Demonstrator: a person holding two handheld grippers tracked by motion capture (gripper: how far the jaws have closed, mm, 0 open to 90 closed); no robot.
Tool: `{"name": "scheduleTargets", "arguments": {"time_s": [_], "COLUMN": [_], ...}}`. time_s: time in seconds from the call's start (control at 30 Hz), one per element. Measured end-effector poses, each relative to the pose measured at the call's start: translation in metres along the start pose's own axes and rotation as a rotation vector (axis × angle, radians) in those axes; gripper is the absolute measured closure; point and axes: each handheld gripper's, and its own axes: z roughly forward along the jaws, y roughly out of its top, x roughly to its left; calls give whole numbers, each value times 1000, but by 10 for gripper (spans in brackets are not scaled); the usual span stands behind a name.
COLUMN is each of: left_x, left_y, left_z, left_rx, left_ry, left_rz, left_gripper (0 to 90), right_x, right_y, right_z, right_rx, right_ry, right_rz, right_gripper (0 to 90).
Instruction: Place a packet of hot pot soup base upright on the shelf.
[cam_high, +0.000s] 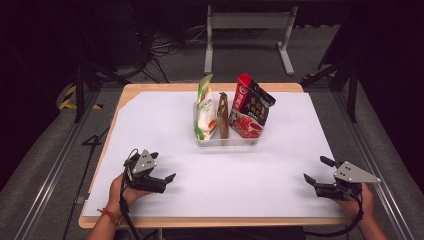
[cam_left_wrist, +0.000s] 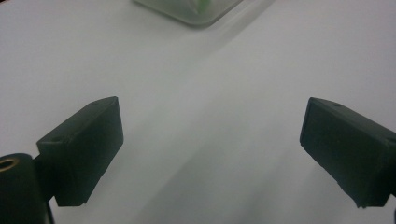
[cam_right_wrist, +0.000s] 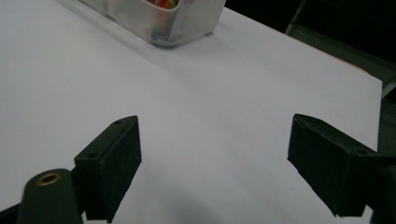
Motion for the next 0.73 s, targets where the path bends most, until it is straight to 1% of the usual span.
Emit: {"name": "scheduleTargets", "arguments": {"time_s": [0.17, 0.4, 0.53, 0.73], "left_x": [1, 3, 2, 3], "left_y": [0, 0, 1, 1], "left_z": [0, 0, 0, 0], "left_rx": [0, -2, -3, -4], "left_ry": [2, 5, 5, 9], "left_rz": [-4, -8, -4, -9], "left_gripper": [67, 67, 67, 67], "right_x": [0, 1, 2, 3], "right_y": [0, 0, 0, 2], "right_z": [0, 2, 3, 2], "right_rx": [4, 7, 13, 2], "right_ry": [-6, 2, -2, -2], "right_rz": [-4, -5, -15, -8], "right_gripper": [179, 179, 179, 177]}}
